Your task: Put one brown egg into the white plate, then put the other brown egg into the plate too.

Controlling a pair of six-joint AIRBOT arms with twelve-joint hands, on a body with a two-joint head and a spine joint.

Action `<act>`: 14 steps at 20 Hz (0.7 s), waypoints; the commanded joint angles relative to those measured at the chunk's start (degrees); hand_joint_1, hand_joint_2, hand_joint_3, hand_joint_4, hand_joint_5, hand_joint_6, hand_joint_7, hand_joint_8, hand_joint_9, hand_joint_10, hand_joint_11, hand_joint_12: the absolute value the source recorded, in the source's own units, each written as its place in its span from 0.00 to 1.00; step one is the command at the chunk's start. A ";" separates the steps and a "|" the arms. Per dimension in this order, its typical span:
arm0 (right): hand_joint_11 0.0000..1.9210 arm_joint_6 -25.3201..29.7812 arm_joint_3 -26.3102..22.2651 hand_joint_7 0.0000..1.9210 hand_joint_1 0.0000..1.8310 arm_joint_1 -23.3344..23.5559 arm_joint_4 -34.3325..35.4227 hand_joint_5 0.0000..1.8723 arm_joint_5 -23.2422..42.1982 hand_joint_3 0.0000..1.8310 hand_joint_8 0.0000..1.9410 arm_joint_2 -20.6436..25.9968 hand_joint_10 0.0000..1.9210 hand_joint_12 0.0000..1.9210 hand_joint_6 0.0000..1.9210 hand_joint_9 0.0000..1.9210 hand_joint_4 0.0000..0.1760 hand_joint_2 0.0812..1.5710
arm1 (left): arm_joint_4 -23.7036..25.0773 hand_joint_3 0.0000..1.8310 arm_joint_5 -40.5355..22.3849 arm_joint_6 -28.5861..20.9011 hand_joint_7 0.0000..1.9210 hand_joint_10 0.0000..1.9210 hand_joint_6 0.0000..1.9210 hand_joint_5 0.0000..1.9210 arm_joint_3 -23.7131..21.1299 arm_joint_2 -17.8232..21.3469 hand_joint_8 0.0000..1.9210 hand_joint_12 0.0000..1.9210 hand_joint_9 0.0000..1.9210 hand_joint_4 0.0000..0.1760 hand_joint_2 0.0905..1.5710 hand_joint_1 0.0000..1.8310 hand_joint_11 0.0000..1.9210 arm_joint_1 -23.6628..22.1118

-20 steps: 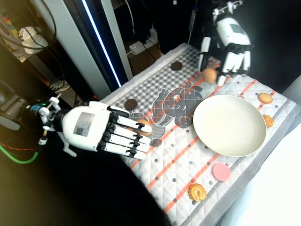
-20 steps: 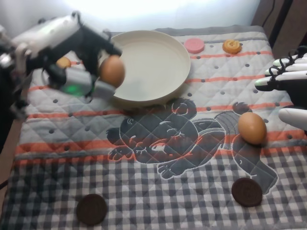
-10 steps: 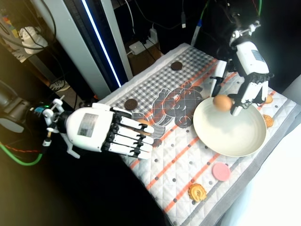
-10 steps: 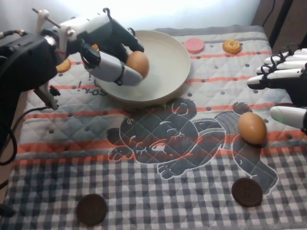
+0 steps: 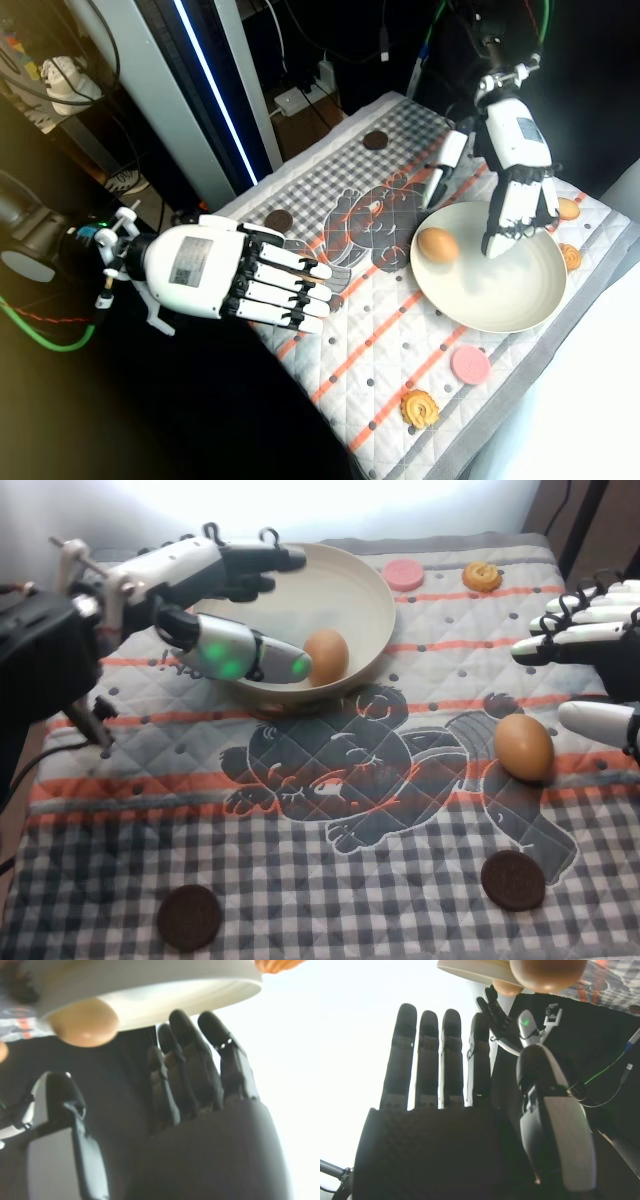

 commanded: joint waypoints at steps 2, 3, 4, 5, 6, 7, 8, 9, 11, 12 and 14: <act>0.18 0.32 0.16 0.25 0.22 1.17 -0.88 0.26 6.69 0.00 0.00 -0.28 0.00 0.14 0.00 0.23 0.28 0.78 | 4.56 0.00 -12.38 -7.69 0.02 0.00 0.00 0.00 -2.74 3.77 0.00 0.17 0.07 1.00 0.46 0.35 0.00 1.72; 0.18 0.32 0.16 0.25 0.22 1.18 -1.39 0.26 6.12 0.00 0.00 -0.56 0.00 0.14 0.00 0.23 0.28 0.78 | 5.76 0.00 -14.21 -9.48 0.02 0.00 0.00 0.00 -4.51 5.52 0.00 0.17 0.07 1.00 0.46 0.35 0.00 2.91; 0.19 0.32 0.26 0.22 0.25 1.32 -1.82 0.22 5.16 0.00 0.00 -0.92 0.00 0.17 0.00 0.25 0.46 0.70 | 6.30 0.00 -15.75 -10.18 0.00 0.00 0.00 0.00 -6.22 7.14 0.00 0.11 0.04 1.00 0.48 0.34 0.00 4.22; 0.17 0.32 0.51 0.22 0.29 1.64 -2.23 0.21 4.09 0.00 0.00 -1.38 0.00 0.23 0.00 0.25 0.53 0.65 | 6.73 0.00 -17.27 -10.20 0.00 0.00 0.00 0.00 -8.12 8.82 0.00 0.07 0.03 1.00 0.49 0.32 0.00 5.61; 0.15 0.32 0.77 0.23 0.30 1.90 -2.77 0.21 3.15 0.00 0.00 -1.79 0.00 0.30 0.00 0.26 0.52 0.63 | 7.05 0.00 -18.79 -10.20 0.00 0.00 0.00 0.00 -9.84 10.28 0.00 0.06 0.02 1.00 0.49 0.35 0.00 7.13; 0.15 0.32 1.03 0.23 0.30 2.18 -3.49 0.21 2.04 0.00 0.00 -2.19 0.00 0.30 0.00 0.26 0.52 0.63 | 7.52 0.00 -20.28 -10.20 0.00 0.00 0.00 0.00 -11.77 11.84 0.00 0.06 0.02 1.00 0.49 0.35 0.00 8.70; 0.12 0.32 1.25 0.23 0.31 2.35 -4.06 0.20 0.97 0.00 0.00 -2.54 0.00 0.40 0.00 0.27 0.59 0.61 | 8.15 0.00 -21.73 -10.20 0.02 0.00 0.00 0.03 -13.45 13.09 0.00 0.08 0.03 1.00 0.48 0.38 0.00 10.08; 0.13 0.32 1.52 0.24 0.34 2.44 -4.45 0.20 -0.06 0.00 0.00 -2.89 0.00 0.41 0.00 0.28 0.58 0.60 | 8.66 0.00 -22.93 -10.20 0.02 0.00 0.00 0.04 -14.99 14.13 0.00 0.08 0.03 1.00 0.47 0.38 0.00 11.34; 0.13 0.32 2.49 0.26 0.40 2.44 -4.87 0.23 -1.68 0.00 0.00 -3.86 0.00 0.43 0.00 0.29 0.39 0.58 | 10.51 0.00 -25.02 -10.20 0.03 0.00 0.00 0.04 -17.61 15.70 0.00 0.08 0.03 1.00 0.47 0.36 0.00 13.27; 0.12 0.32 2.93 0.27 0.41 2.44 -5.00 0.23 -2.27 0.00 0.00 -4.23 0.01 0.43 0.00 0.30 0.39 0.58 | 11.21 0.00 -25.51 -10.20 0.03 0.00 0.00 0.04 -18.44 16.21 0.00 0.08 0.03 1.00 0.47 0.36 0.00 13.84; 0.13 0.32 3.43 0.31 0.42 2.59 -5.19 0.26 -3.29 0.00 0.01 -4.61 0.01 0.44 0.00 0.33 0.31 0.61 | 12.18 0.00 -26.48 -10.20 0.04 0.00 0.00 0.05 -19.83 17.06 0.00 0.09 0.05 1.00 0.48 0.35 0.00 14.74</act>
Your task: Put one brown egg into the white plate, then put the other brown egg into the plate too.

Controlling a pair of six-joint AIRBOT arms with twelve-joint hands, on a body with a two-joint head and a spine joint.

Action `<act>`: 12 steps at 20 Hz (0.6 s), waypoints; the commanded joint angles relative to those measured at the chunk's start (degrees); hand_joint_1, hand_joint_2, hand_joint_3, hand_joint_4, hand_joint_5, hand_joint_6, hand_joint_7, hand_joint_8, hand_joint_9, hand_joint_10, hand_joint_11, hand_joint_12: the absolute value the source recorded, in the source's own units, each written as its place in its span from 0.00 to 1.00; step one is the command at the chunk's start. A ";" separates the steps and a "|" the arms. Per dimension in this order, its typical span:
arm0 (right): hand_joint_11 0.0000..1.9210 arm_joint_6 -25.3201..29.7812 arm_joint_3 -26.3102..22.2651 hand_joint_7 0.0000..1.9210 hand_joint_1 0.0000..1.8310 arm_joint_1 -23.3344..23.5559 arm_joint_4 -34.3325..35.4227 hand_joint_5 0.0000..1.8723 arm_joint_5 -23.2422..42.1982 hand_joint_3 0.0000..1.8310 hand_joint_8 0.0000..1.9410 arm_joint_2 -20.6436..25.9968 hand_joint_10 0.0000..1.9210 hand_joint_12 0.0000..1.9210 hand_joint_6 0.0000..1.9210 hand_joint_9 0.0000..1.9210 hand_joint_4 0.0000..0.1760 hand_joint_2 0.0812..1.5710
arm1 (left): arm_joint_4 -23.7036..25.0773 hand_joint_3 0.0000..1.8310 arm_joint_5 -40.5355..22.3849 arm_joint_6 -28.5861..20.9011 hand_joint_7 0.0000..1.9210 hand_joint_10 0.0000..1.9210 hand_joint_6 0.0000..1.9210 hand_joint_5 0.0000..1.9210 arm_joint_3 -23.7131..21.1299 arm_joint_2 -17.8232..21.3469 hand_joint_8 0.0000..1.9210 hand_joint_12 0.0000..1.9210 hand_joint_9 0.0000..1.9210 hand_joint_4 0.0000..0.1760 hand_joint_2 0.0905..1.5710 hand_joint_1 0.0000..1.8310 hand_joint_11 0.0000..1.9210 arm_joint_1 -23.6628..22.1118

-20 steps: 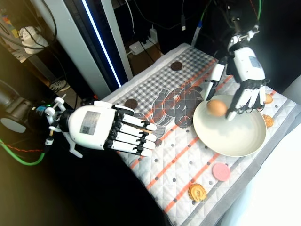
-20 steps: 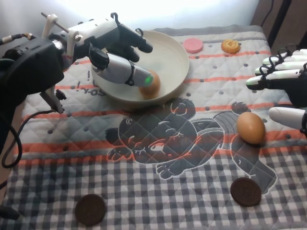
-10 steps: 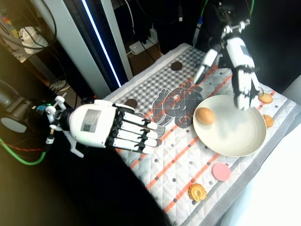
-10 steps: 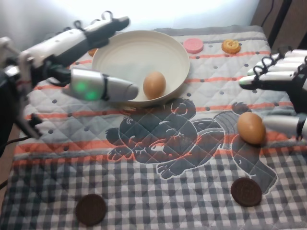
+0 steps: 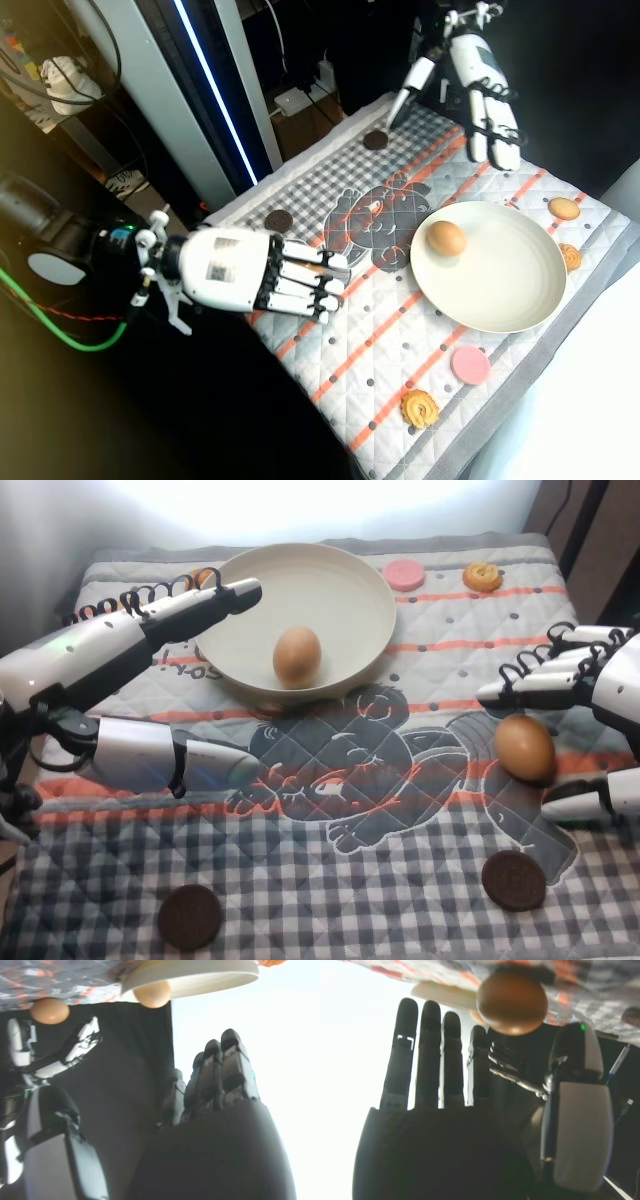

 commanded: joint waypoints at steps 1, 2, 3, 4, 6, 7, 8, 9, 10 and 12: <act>0.13 0.28 0.52 0.33 0.42 0.89 0.79 0.27 5.92 0.00 0.01 -0.39 0.01 0.44 0.00 0.34 0.30 0.61 | 0.30 0.00 -7.79 -0.28 0.04 0.00 0.00 0.05 -0.27 0.88 0.00 0.10 0.05 1.00 0.49 0.35 0.00 0.02; 0.17 0.28 0.83 0.36 0.41 1.02 0.35 0.30 5.92 0.00 0.01 -0.76 0.01 0.46 0.00 0.38 0.17 0.61 | 0.30 0.00 -8.17 -0.28 0.05 0.00 0.00 0.06 -0.56 1.08 0.00 0.11 0.06 1.00 0.49 0.34 0.00 0.40; 0.20 0.28 1.06 0.38 0.42 1.25 0.06 0.31 5.92 0.00 0.01 -1.11 0.02 0.47 0.01 0.40 0.09 0.61 | 0.14 0.00 -8.39 -0.31 0.07 0.00 0.00 0.06 -0.66 1.16 0.00 0.11 0.07 1.00 0.49 0.34 0.00 0.69; 0.23 0.28 1.19 0.40 0.44 1.53 -0.11 0.34 5.92 0.00 0.00 -1.44 0.02 0.47 0.00 0.42 0.00 0.61 | -0.42 0.00 -8.33 -0.31 0.07 0.01 0.00 0.07 -0.66 1.14 0.01 0.11 0.08 1.00 0.49 0.35 0.00 0.84; 0.27 0.28 1.49 0.42 0.45 2.07 -0.41 0.37 5.82 0.00 0.01 -1.97 0.02 0.48 0.01 0.44 0.00 0.62 | -1.22 0.00 -8.44 -0.32 0.08 0.00 0.00 0.07 -0.66 1.12 0.00 0.16 0.08 1.00 0.50 0.35 0.00 1.36; 0.28 0.28 1.52 0.44 0.47 2.12 -0.43 0.39 5.81 0.00 0.01 -2.03 0.02 0.52 0.00 0.47 0.00 0.63 | -1.29 0.00 -8.47 -0.32 0.08 0.00 0.00 0.07 -0.66 1.10 0.00 0.17 0.08 1.00 0.49 0.35 0.00 1.42; 0.29 0.28 1.62 0.46 0.48 2.26 -0.50 0.40 5.76 0.00 0.01 -2.19 0.02 0.54 0.00 0.49 0.00 0.63 | -1.47 0.00 -8.51 -0.32 0.08 0.00 0.00 0.07 -0.66 1.01 0.00 0.17 0.08 1.00 0.50 0.35 0.00 1.61; 0.32 0.28 1.65 0.50 0.50 2.27 -0.54 0.43 5.74 0.00 0.01 -2.24 0.04 0.57 0.00 0.53 0.00 0.63 | -1.61 0.00 -8.52 -0.32 0.08 0.00 0.00 0.06 -0.66 0.94 0.00 0.19 0.09 1.00 0.50 0.35 0.00 1.74; 0.34 0.28 1.65 0.53 0.52 2.27 -0.57 0.45 5.70 0.00 0.01 -2.24 0.05 0.60 0.00 0.56 0.00 0.64 | -1.72 0.00 -8.55 -0.32 0.09 0.00 0.00 0.06 -0.66 0.89 0.00 0.20 0.09 1.00 0.50 0.35 0.00 1.86; 0.40 0.28 1.70 0.59 0.58 2.25 -0.60 0.51 5.38 0.00 0.02 -2.24 0.20 0.66 0.41 0.56 0.00 0.68 | -2.10 0.00 -8.72 -0.34 0.09 0.00 0.00 0.07 -0.68 0.82 0.00 0.21 0.10 1.00 0.50 0.35 0.00 2.32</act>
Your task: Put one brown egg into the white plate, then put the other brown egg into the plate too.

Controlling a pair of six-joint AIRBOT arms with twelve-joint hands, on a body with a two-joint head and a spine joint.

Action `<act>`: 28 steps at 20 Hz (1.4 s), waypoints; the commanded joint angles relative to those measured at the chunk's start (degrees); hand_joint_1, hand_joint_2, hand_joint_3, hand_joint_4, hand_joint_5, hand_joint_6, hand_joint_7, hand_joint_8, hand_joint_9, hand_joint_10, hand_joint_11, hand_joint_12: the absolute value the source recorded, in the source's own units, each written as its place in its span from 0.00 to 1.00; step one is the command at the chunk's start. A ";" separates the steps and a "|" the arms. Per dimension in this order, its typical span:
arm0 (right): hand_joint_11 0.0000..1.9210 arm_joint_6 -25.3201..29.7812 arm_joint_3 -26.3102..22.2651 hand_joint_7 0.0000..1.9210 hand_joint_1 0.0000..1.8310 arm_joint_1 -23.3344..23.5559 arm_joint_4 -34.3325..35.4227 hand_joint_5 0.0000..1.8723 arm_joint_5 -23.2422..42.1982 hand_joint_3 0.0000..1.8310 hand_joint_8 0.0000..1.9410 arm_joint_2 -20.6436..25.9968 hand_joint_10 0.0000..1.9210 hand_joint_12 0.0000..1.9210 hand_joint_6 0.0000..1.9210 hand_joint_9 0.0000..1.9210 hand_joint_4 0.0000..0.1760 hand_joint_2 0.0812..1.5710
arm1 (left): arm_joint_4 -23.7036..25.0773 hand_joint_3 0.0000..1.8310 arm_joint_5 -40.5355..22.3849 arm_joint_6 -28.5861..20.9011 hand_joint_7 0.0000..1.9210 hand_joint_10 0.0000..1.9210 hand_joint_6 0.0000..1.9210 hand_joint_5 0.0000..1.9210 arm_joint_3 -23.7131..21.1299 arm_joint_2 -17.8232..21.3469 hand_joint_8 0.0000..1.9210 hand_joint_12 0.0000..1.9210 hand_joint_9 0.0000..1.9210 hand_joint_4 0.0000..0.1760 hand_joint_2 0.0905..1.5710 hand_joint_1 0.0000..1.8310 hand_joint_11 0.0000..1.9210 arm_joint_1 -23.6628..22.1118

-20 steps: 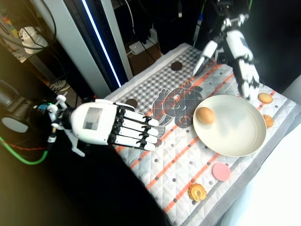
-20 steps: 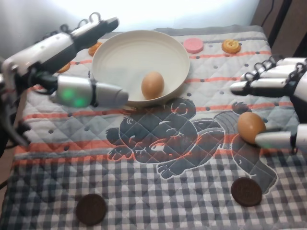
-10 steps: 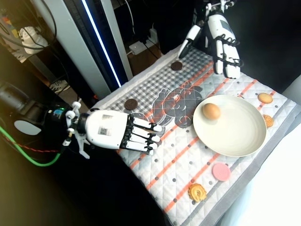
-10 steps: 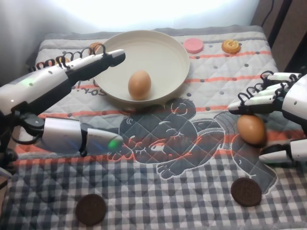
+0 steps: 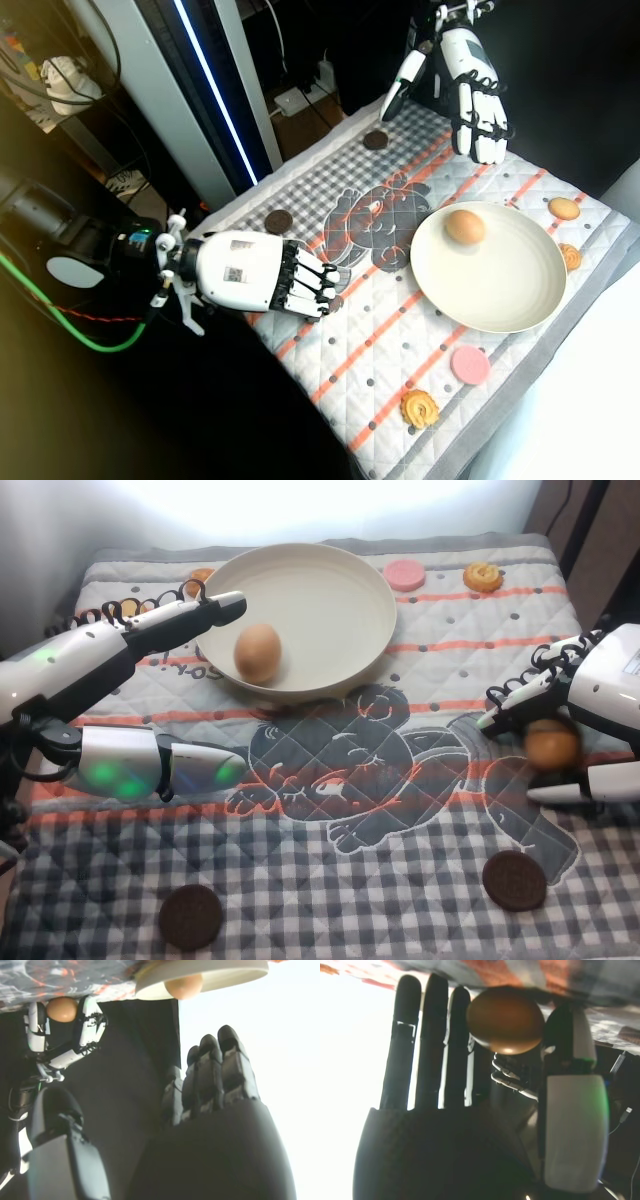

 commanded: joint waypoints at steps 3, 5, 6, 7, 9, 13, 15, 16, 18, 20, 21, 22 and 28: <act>0.47 0.19 0.31 0.52 0.68 0.52 1.06 0.44 4.47 0.00 0.58 -0.09 0.36 0.63 0.55 0.54 0.00 0.72 | -0.30 0.00 -6.79 -0.41 0.09 0.00 0.00 0.06 -0.26 0.23 0.00 0.19 0.09 1.00 0.50 0.34 0.00 0.07; 0.46 0.19 0.36 0.51 0.72 0.52 1.06 0.40 4.35 0.00 0.54 -0.08 0.41 0.65 0.27 0.52 0.00 0.69 | -0.49 0.00 -6.88 -0.46 0.10 0.00 0.00 0.07 -0.27 0.17 0.00 0.20 0.10 1.00 0.50 0.35 0.00 0.39; 0.43 0.19 0.37 0.44 0.62 0.52 1.06 0.41 4.22 0.00 0.38 -0.08 0.44 0.67 0.10 0.48 0.00 0.64 | -0.55 0.00 -6.96 -0.47 0.09 0.00 0.00 0.07 -0.27 0.15 0.00 0.19 0.10 1.00 0.50 0.34 0.00 0.47; 0.41 0.19 0.35 0.44 0.57 0.52 1.07 0.41 4.18 0.00 0.28 -0.08 0.46 0.66 0.03 0.45 0.00 0.62 | -0.65 0.00 -7.05 -0.49 0.09 0.00 0.00 0.07 -0.27 0.12 0.00 0.19 0.10 1.00 0.50 0.35 0.00 0.54; 0.32 0.19 0.34 0.40 0.53 0.52 1.08 0.33 4.20 0.00 0.14 -0.08 0.38 0.58 0.00 0.38 0.00 0.60 | -0.88 0.00 -7.15 -0.62 0.09 0.00 0.00 0.07 -0.30 0.12 0.00 0.19 0.09 1.00 0.50 0.35 0.00 0.66; 0.17 0.19 0.35 0.26 0.45 0.71 1.35 0.17 4.55 0.00 0.00 0.15 0.01 0.37 0.00 0.30 0.35 0.55 | -1.16 0.00 -7.69 -1.41 0.09 0.00 0.00 0.07 -0.30 0.08 0.00 0.19 0.09 1.00 0.50 0.35 0.00 1.42; 0.11 0.19 0.34 0.23 0.44 0.71 1.98 0.14 5.30 0.00 0.00 0.48 0.00 0.44 0.00 0.27 0.52 0.53 | -1.32 0.00 -7.91 -1.95 0.09 0.00 0.00 0.07 -0.30 0.09 0.00 0.18 0.09 1.00 0.50 0.34 0.00 1.83; 0.10 0.19 0.32 0.22 0.42 0.71 2.37 0.14 5.59 0.00 0.00 0.54 0.00 0.46 0.00 0.26 0.55 0.53 | -1.41 0.00 -7.95 -2.03 0.09 0.00 0.00 0.07 -0.30 0.09 0.00 0.17 0.09 1.00 0.50 0.35 0.00 1.93; 0.08 0.19 0.26 0.22 0.43 0.71 2.95 0.14 6.10 0.00 0.00 0.83 0.00 0.46 0.00 0.25 0.46 0.52 | -1.51 0.00 -7.95 -2.10 0.09 0.00 0.00 0.07 -0.30 0.08 0.00 0.17 0.09 1.00 0.50 0.34 0.00 2.02; 0.09 0.19 0.09 0.24 0.45 0.71 3.41 0.18 6.58 0.00 0.00 1.34 0.00 0.42 0.00 0.27 0.32 0.53 | -1.55 0.00 -7.98 -2.22 0.09 0.00 0.00 0.07 -0.30 0.09 0.00 0.16 0.09 1.00 0.50 0.35 0.00 2.08; 0.11 0.19 -0.06 0.26 0.43 0.71 3.59 0.20 6.76 0.00 0.00 1.78 0.01 0.43 0.01 0.28 0.23 0.54 | -1.55 0.00 -8.02 -2.31 0.09 0.00 0.00 0.07 -0.30 0.09 0.00 0.16 0.09 1.00 0.50 0.35 0.00 2.11; 0.12 0.19 -0.15 0.26 0.43 0.71 3.65 0.21 6.77 0.00 0.01 2.10 0.01 0.43 0.01 0.29 0.19 0.54 | -1.55 0.00 -8.06 -2.43 0.09 0.00 0.00 0.07 -0.30 0.09 0.00 0.16 0.09 1.00 0.50 0.34 0.00 2.15; 0.12 0.19 -0.91 0.28 0.49 -2.74 3.43 0.25 5.71 0.00 0.00 4.33 0.00 0.46 0.00 0.31 0.25 0.55 | -1.66 0.00 -8.04 -2.66 0.09 0.00 0.00 0.07 -0.30 0.10 0.00 0.16 0.09 1.00 0.50 0.35 0.00 2.37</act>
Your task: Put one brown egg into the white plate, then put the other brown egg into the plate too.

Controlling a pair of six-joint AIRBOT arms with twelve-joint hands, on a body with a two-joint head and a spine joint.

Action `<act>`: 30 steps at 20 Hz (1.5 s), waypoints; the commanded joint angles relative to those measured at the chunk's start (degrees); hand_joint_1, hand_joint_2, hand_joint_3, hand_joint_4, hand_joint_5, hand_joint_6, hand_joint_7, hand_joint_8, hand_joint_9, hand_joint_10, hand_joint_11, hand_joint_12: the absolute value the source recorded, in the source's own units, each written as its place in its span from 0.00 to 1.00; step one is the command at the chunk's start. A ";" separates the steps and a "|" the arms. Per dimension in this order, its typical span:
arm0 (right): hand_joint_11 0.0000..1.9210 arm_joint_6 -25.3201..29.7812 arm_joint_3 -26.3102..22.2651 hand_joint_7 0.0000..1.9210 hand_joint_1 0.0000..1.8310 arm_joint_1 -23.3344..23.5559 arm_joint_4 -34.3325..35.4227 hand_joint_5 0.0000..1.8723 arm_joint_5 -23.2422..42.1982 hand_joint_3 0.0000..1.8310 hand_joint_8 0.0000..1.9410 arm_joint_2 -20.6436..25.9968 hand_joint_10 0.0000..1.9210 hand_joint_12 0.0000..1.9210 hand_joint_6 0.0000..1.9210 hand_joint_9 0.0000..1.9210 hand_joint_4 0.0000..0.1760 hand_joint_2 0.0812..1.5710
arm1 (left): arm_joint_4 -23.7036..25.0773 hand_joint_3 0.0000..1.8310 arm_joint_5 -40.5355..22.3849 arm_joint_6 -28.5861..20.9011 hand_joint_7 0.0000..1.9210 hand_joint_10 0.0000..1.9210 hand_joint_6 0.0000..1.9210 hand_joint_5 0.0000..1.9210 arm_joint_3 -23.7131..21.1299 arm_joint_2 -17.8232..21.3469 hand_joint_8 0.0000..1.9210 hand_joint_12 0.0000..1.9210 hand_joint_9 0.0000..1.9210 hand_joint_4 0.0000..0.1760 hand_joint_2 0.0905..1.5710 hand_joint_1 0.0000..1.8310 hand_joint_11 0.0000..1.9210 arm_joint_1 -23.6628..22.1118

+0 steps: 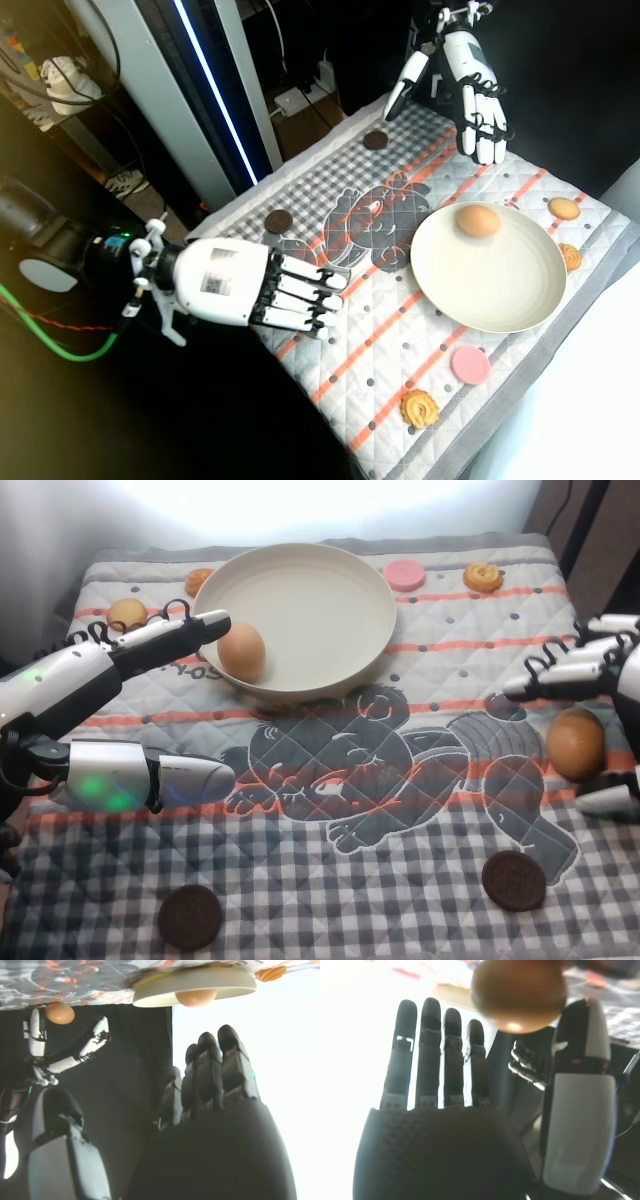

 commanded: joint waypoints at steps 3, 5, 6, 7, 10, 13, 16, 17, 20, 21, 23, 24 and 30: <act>0.16 0.04 -0.17 0.31 0.52 0.41 -0.34 0.27 5.05 0.00 0.00 0.66 0.00 0.40 0.00 0.33 0.22 0.55 | 0.28 0.00 -7.14 -0.57 0.09 0.00 0.00 0.07 -0.06 0.10 0.00 0.16 0.09 1.00 0.50 0.35 0.00 -0.40; 0.19 0.04 -0.17 0.32 0.51 0.42 -1.17 0.28 4.50 0.00 0.00 0.76 0.00 0.37 0.00 0.34 0.16 0.56 | 0.27 0.00 -7.05 -0.59 0.08 0.00 0.00 0.07 -0.06 0.04 0.00 0.15 0.08 1.00 0.50 0.36 0.00 -0.40; 0.20 0.04 -0.15 0.33 0.52 0.42 -1.41 0.29 4.33 0.00 0.01 0.79 0.01 0.38 0.01 0.36 0.11 0.57 | 0.27 0.00 -7.00 -0.59 0.08 0.00 0.00 0.07 -0.06 -0.01 0.00 0.15 0.08 1.00 0.50 0.36 0.00 -0.40; 0.24 0.04 -0.14 0.35 0.53 0.42 -1.47 0.31 4.28 0.00 0.01 0.80 0.02 0.40 0.00 0.39 0.00 0.59 | 0.21 0.00 -7.00 -0.59 0.08 0.00 0.00 0.07 -0.04 -0.07 0.00 0.16 0.08 1.00 0.49 0.36 0.00 -0.35; 0.31 0.04 -0.06 0.42 0.55 0.52 -1.57 0.39 4.24 0.00 0.01 0.87 0.04 0.51 0.00 0.48 0.00 0.63 | 0.15 0.00 -6.94 -0.59 0.09 0.00 0.00 0.07 -0.04 -0.14 0.00 0.16 0.09 1.00 0.50 0.36 0.00 -0.34; 0.31 0.04 0.03 0.45 0.56 1.18 -2.74 0.42 3.23 0.00 0.01 1.18 0.12 0.61 0.00 0.48 0.00 0.66 | 0.13 0.00 -6.82 -0.59 0.09 0.00 0.00 0.07 -0.03 -0.20 0.00 0.16 0.09 1.00 0.50 0.36 0.00 -0.34; 0.32 0.04 0.09 0.45 0.59 2.50 -5.04 0.42 1.29 0.00 0.00 1.42 0.28 0.61 0.00 0.42 0.00 0.65 | 0.13 0.00 -6.77 -0.59 0.10 0.00 0.00 0.07 -0.03 -0.26 0.00 0.17 0.10 1.00 0.50 0.36 0.00 -0.33; 0.32 0.04 0.08 0.45 0.60 2.74 -5.31 0.42 1.16 0.00 0.00 1.41 0.33 0.62 0.00 0.41 0.00 0.65 | 0.13 0.00 -6.77 -0.59 0.10 0.00 0.00 0.07 -0.03 -0.29 0.00 0.17 0.09 1.00 0.50 0.36 0.00 -0.33; 0.33 0.04 0.10 0.46 0.60 3.01 -5.29 0.42 1.16 0.00 0.00 1.34 0.43 0.65 0.00 0.38 0.00 0.65 | 0.13 0.00 -6.77 -0.59 0.10 0.00 0.00 0.07 -0.03 -0.36 0.00 0.16 0.10 1.00 0.51 0.35 0.00 -0.34; 0.34 0.04 0.11 0.45 0.59 3.06 -5.27 0.41 1.16 0.00 0.00 1.27 0.42 0.63 0.00 0.38 0.00 0.64 | 0.12 0.00 -6.77 -0.60 0.10 0.00 0.00 0.07 -0.03 -0.38 0.00 0.16 0.09 1.00 0.51 0.35 0.00 -0.31; 0.33 0.04 0.16 0.44 0.57 3.18 -5.25 0.39 1.17 0.00 0.00 1.14 0.40 0.62 0.00 0.37 0.00 0.62 | 0.09 0.00 -6.77 -0.60 0.10 0.00 0.00 0.06 -0.04 -0.40 0.00 0.16 0.09 1.00 0.51 0.35 0.00 -0.24; 0.28 0.04 0.18 0.39 0.54 3.30 -5.25 0.33 1.17 0.00 0.00 1.14 0.33 0.58 0.00 0.34 0.00 0.61 | 0.05 0.00 -6.75 -0.60 0.10 0.00 0.00 0.06 -0.04 -0.40 0.00 0.16 0.09 1.00 0.51 0.35 0.00 -0.19; 0.19 0.04 0.41 0.30 0.52 3.43 -5.26 0.26 0.80 0.00 0.00 1.68 0.02 0.47 0.00 0.35 0.14 0.56 | -0.17 0.00 -6.92 -0.60 0.10 0.00 0.00 0.07 -0.04 -0.40 0.00 0.16 0.09 1.00 0.51 0.36 0.00 0.31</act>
